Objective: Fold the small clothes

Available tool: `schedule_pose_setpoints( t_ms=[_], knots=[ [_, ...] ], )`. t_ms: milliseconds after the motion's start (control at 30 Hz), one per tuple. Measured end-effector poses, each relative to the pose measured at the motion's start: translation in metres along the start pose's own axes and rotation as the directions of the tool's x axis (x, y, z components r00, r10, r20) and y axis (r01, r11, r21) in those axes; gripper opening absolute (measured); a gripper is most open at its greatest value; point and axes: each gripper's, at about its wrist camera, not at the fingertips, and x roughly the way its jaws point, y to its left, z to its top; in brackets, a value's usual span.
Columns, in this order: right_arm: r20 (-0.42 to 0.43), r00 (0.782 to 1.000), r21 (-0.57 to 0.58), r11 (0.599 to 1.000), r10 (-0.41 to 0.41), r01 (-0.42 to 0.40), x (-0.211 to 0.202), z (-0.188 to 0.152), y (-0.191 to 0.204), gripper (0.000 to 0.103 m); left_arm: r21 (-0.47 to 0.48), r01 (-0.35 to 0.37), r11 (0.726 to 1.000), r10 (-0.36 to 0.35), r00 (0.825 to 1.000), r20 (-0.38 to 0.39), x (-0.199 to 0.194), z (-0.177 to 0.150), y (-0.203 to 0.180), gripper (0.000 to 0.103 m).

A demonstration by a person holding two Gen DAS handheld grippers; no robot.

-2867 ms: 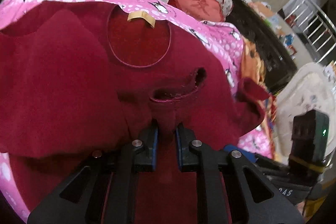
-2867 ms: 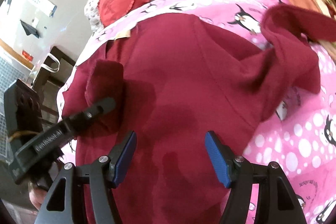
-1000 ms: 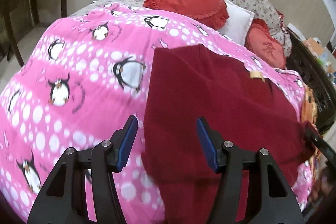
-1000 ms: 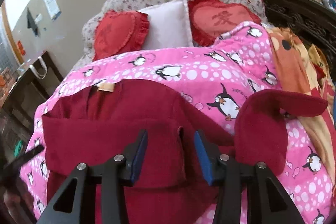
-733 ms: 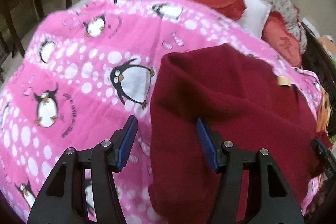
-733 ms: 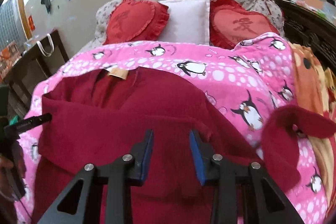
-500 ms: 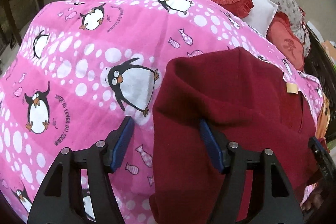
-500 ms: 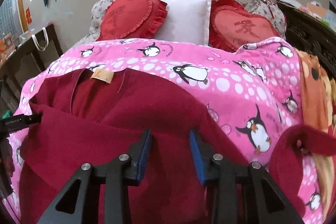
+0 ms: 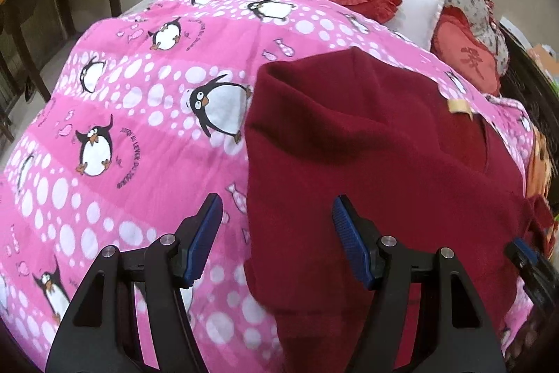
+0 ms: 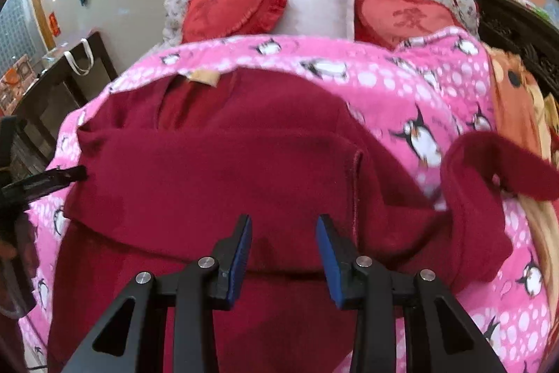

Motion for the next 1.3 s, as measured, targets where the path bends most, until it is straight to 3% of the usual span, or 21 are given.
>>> schedule_pose_setpoints(
  t_ms=[133, 333, 567, 700, 867, 1133, 1300],
  knots=[
    [-0.009, 0.999, -0.040, 0.999, -0.032, 0.032, -0.005, 0.001, 0.008, 0.036, 0.041, -0.018, 0.999, 0.018, 1.000, 0.010, -0.013, -0.008, -0.008, 0.066],
    [0.015, 1.000, 0.042, 0.999, 0.008, -0.009, -0.038, -0.014, -0.006, 0.037, 0.049, -0.003, 0.999, 0.002, 1.000, 0.019, -0.029, -0.024, -0.015, 0.066],
    [-0.041, 0.996, 0.108, 0.992, 0.075, -0.070, -0.062, -0.053, -0.019, 0.038, 0.025, 0.035, 0.999, -0.035, 0.999, -0.020, -0.042, -0.057, -0.012, 0.066],
    [-0.029, 0.994, 0.136, 0.985, 0.109, -0.104, -0.074, -0.071, -0.019, 0.048, 0.000, 0.054, 0.999, -0.054, 0.998, -0.023, -0.055, -0.080, 0.000, 0.066],
    [-0.058, 0.991, 0.170, 0.980, 0.118, -0.106, -0.071, -0.088, -0.023, 0.048, -0.013, 0.042, 0.999, -0.043, 0.999, -0.013, -0.073, -0.103, 0.023, 0.066],
    [-0.077, 0.987, 0.257, 0.959, 0.140, -0.116, -0.068, -0.109, -0.038, 0.048, -0.107, 0.084, 0.991, -0.091, 0.994, -0.065, -0.071, -0.125, 0.047, 0.066],
    [-0.117, 0.965, 0.316, 0.930, 0.233, -0.186, -0.055, -0.121, -0.042, 0.048, -0.071, 0.064, 0.995, -0.071, 0.992, -0.104, -0.063, -0.146, 0.038, 0.066]
  ],
)
